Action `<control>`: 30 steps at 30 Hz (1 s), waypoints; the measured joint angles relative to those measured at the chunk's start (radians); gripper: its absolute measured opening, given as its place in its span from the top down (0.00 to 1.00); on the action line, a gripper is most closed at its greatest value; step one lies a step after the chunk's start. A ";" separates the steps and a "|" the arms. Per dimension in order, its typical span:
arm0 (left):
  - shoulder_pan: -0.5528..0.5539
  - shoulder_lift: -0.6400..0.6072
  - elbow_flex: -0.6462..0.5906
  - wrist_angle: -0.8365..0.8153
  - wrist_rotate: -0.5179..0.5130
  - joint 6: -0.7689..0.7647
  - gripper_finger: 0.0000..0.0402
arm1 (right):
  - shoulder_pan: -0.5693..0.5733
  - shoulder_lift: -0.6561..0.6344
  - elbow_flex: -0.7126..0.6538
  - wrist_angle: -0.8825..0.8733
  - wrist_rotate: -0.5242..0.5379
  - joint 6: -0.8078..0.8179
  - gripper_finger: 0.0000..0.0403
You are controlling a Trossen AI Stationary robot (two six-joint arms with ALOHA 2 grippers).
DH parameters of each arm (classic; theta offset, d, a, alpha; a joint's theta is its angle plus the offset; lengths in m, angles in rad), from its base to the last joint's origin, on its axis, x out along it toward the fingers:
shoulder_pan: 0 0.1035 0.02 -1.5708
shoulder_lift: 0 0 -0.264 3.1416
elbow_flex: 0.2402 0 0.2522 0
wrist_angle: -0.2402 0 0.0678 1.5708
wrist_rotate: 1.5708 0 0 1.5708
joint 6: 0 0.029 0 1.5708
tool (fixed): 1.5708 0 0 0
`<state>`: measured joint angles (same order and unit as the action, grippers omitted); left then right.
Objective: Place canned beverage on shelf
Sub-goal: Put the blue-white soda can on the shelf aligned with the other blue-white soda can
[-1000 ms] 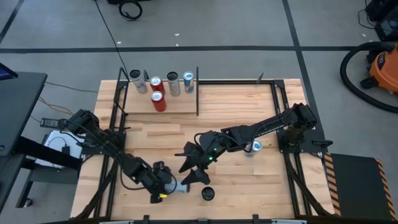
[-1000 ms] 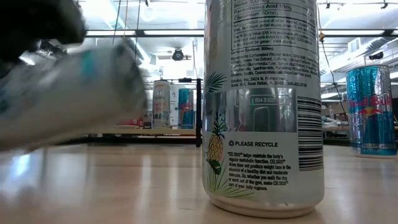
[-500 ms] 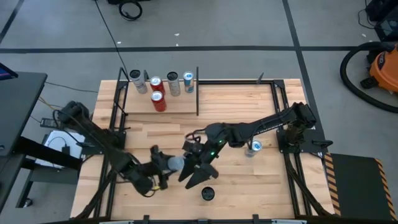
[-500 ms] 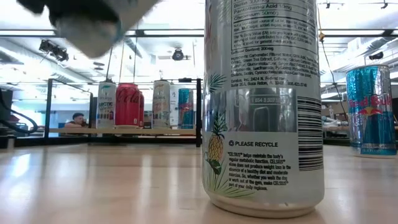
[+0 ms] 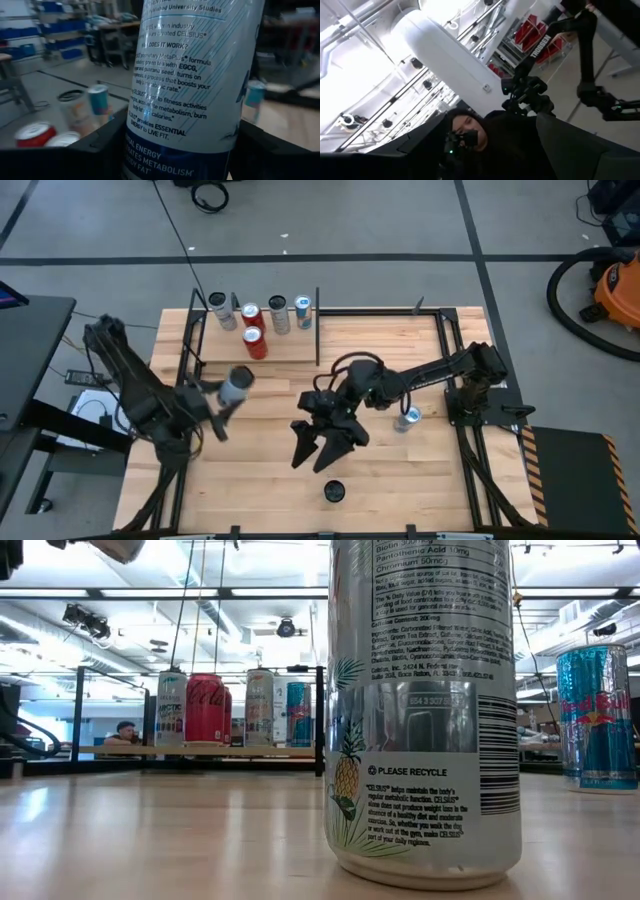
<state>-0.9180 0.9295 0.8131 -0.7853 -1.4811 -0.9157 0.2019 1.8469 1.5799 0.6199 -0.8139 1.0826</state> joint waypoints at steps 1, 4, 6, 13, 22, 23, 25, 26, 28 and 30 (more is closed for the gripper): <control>-0.001 -0.010 0.000 -0.054 -0.019 -0.055 0.35 | -0.008 0.000 0.000 -0.001 -0.002 0.002 0.22; 0.005 -0.018 0.000 -0.196 -0.036 -0.187 0.35 | -0.033 -0.001 0.000 0.000 -0.024 0.019 0.22; 0.015 -0.014 0.000 -0.272 -0.033 -0.250 0.35 | -0.048 -0.001 0.000 0.000 -0.040 0.024 0.22; 0.088 -0.028 0.000 -0.565 -0.069 -0.512 0.35 | -0.078 -0.001 0.000 0.000 -0.053 0.025 0.22; 0.159 -0.073 0.000 -0.782 -0.081 -0.674 0.34 | -0.086 -0.002 0.000 0.000 -0.104 0.048 0.22; 0.166 -0.086 0.000 -0.783 -0.089 -0.669 0.34 | -0.086 -0.002 0.000 0.000 -0.105 0.050 0.22; 0.180 -0.119 0.000 -0.785 -0.090 -0.647 0.34 | -0.088 -0.002 0.000 0.000 -0.111 0.052 0.22; 0.187 -0.133 0.000 -0.785 -0.091 -0.643 0.34 | -0.091 -0.002 0.000 0.000 -0.120 0.052 0.22; 0.193 -0.158 0.000 -0.786 -0.091 -0.641 0.34 | -0.097 -0.003 0.000 0.001 -0.137 0.062 0.22; 0.186 -0.179 0.000 -0.786 -0.090 -0.623 0.34 | -0.107 -0.003 0.000 0.015 -0.152 0.082 0.22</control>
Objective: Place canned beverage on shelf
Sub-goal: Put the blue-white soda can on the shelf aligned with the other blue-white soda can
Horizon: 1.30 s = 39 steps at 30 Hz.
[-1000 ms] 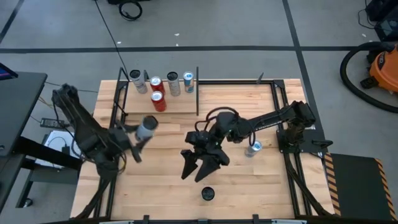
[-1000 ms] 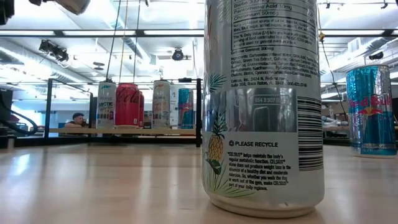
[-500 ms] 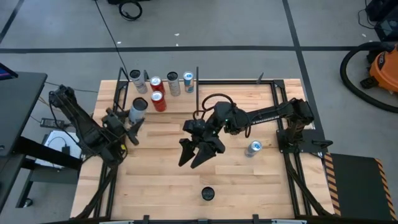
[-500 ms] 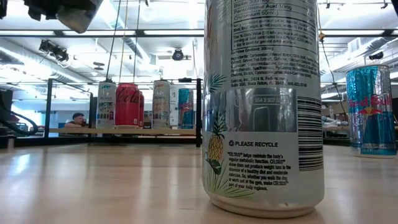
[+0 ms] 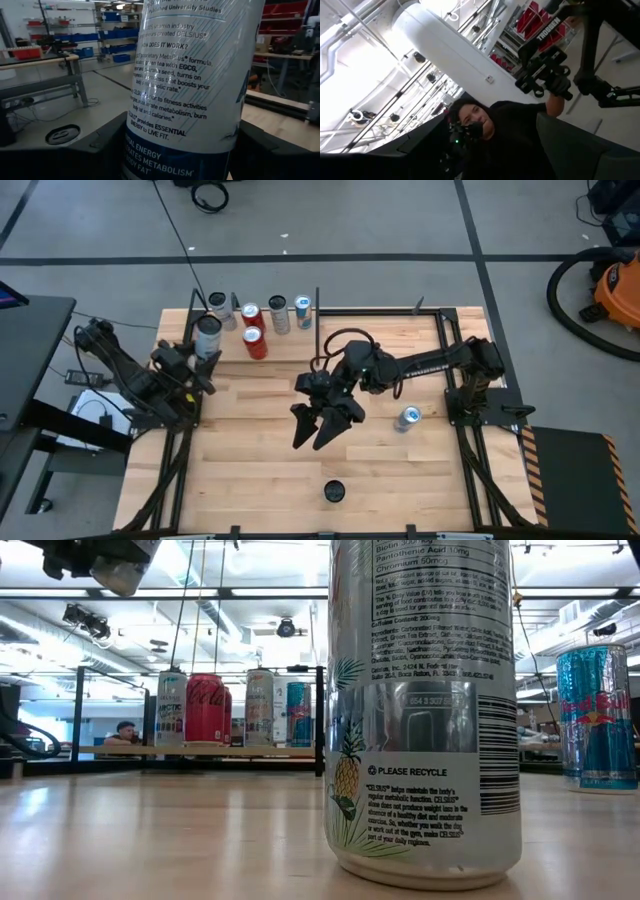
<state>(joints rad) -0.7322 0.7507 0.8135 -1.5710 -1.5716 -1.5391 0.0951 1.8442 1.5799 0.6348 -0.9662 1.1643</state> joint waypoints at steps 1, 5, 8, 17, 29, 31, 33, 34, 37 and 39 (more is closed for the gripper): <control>-0.007 -0.009 0.000 0.001 0.000 0.004 0.34 | -0.006 0.000 0.000 0.009 -0.004 0.009 0.22; -0.051 -0.027 0.018 0.012 0.001 0.019 0.34 | -0.039 0.000 0.000 0.046 -0.030 0.032 0.22; -0.097 -0.025 0.074 0.028 0.001 0.094 0.34 | -0.064 0.000 0.000 0.066 -0.055 0.049 0.22; -0.263 -0.044 0.244 0.063 0.003 0.250 0.34 | -0.103 0.000 0.000 0.068 -0.093 0.055 0.22; -0.489 -0.105 0.253 0.138 0.000 0.215 0.34 | -0.104 0.000 0.000 0.068 -0.113 0.049 0.22; -0.512 -0.103 0.253 0.199 0.000 0.238 0.34 | -0.104 0.000 0.000 0.068 -0.113 0.049 0.22; -0.535 -0.103 0.253 0.273 0.002 0.296 0.34 | -0.107 0.000 0.000 0.068 -0.116 0.049 0.22; -0.546 -0.103 0.253 0.315 0.005 0.332 0.34 | -0.110 0.000 0.000 0.068 -0.116 0.048 0.22; -0.573 -0.095 0.252 0.454 0.053 0.451 0.34 | -0.117 0.000 0.000 0.067 -0.127 0.049 0.22; -0.582 -0.075 0.252 0.580 0.085 0.557 0.34 | -0.121 0.000 0.000 0.068 -0.130 0.049 0.22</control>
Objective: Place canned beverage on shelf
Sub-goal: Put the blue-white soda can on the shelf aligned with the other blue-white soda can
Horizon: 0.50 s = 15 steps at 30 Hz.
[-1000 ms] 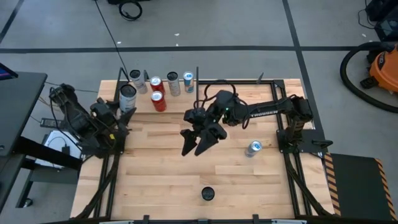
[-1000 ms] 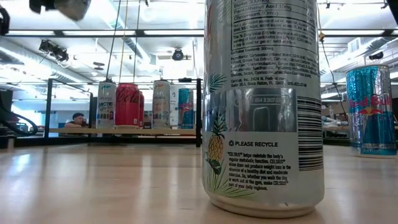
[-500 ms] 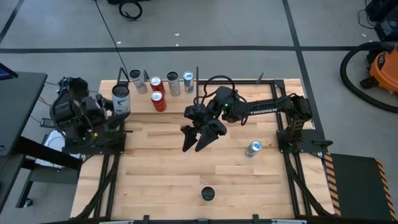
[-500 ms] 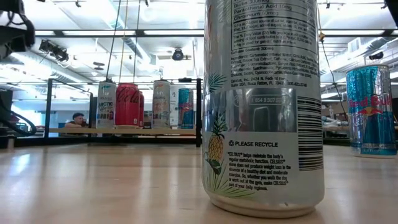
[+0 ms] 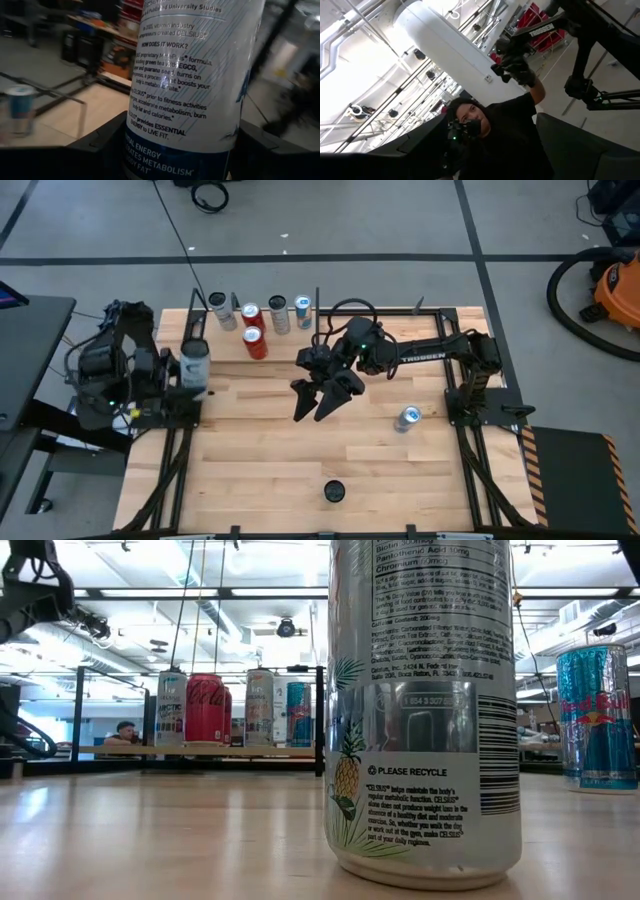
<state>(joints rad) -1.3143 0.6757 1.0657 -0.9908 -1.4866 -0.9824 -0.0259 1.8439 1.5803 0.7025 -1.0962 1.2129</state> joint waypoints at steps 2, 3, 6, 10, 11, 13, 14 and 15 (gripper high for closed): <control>-0.001 0.024 -0.001 0.140 0.052 0.141 0.34 | -0.004 0.000 0.000 0.000 0.000 0.000 0.22; 0.001 0.035 -0.001 0.217 0.078 0.217 0.34 | -0.006 0.000 0.000 0.000 0.000 0.000 0.22; 0.022 0.072 -0.001 0.445 0.154 0.445 0.34 | -0.010 0.000 0.000 0.000 0.000 0.004 0.22; 0.086 0.122 -0.002 0.731 0.289 0.740 0.34 | -0.016 0.000 0.000 0.000 0.000 0.014 0.22; 0.108 0.132 -0.002 0.785 0.331 0.810 0.34 | -0.018 0.000 0.000 0.000 0.000 0.014 0.22; 0.152 0.146 -0.002 0.876 0.399 0.923 0.34 | -0.018 0.000 0.000 0.000 0.000 0.015 0.22; 0.176 0.148 -0.002 0.903 0.423 0.966 0.34 | -0.017 0.000 0.000 0.000 0.000 0.015 0.22; 0.198 0.149 -0.002 0.919 0.432 1.000 0.34 | -0.017 0.000 0.000 0.000 0.000 0.015 0.22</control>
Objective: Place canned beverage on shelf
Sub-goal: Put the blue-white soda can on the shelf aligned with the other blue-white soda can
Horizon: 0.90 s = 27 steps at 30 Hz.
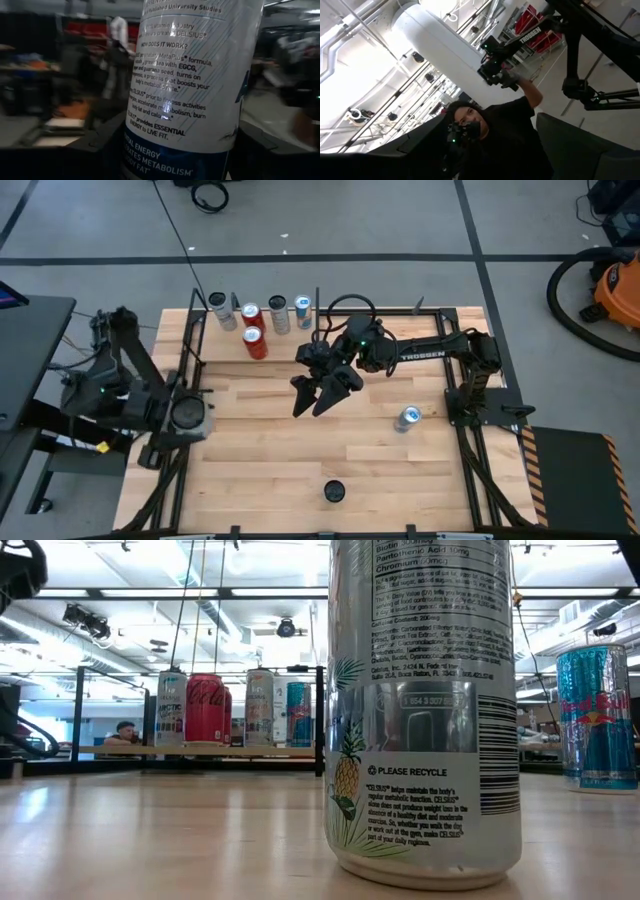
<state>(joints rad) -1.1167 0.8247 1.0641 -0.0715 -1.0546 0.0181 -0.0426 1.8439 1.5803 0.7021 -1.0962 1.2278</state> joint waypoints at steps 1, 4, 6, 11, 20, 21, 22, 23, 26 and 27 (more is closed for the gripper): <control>0.025 0.000 0.000 0.007 0.000 0.029 0.34 | 0.000 0.000 0.000 0.000 0.000 0.000 0.22; 0.116 0.000 0.000 0.005 -0.001 0.092 0.34 | 0.000 0.000 0.000 0.000 0.000 0.001 0.22; 0.184 0.000 0.000 0.005 0.000 0.133 0.34 | -0.001 0.000 0.000 0.000 -0.003 0.002 0.22; 0.371 0.000 0.000 0.005 0.080 0.177 0.34 | 0.000 0.000 0.000 0.000 -0.020 0.002 0.22; 0.725 0.010 -0.037 0.007 0.401 0.091 0.34 | 0.000 0.000 0.000 0.000 -0.024 0.002 0.22; 0.761 0.014 -0.043 0.010 0.419 0.079 0.34 | 0.000 0.000 0.000 0.000 -0.024 0.002 0.22; 0.794 0.015 -0.049 0.004 0.431 0.072 0.34 | 0.000 0.000 0.000 0.000 -0.024 0.002 0.22; 0.818 0.015 -0.059 0.005 0.441 0.063 0.34 | 0.000 0.000 0.000 0.000 -0.025 0.002 0.22; 0.877 0.006 -0.087 0.013 0.454 0.046 0.34 | 0.000 0.000 0.000 0.000 -0.029 0.002 0.22; 0.891 0.001 -0.099 0.013 0.455 0.046 0.34 | 0.001 0.000 0.000 0.000 -0.032 0.001 0.22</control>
<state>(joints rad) -0.2257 0.8261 0.9652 -0.0589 -0.5998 0.0642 -0.0414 1.8439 1.5803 0.7017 -1.1281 1.2289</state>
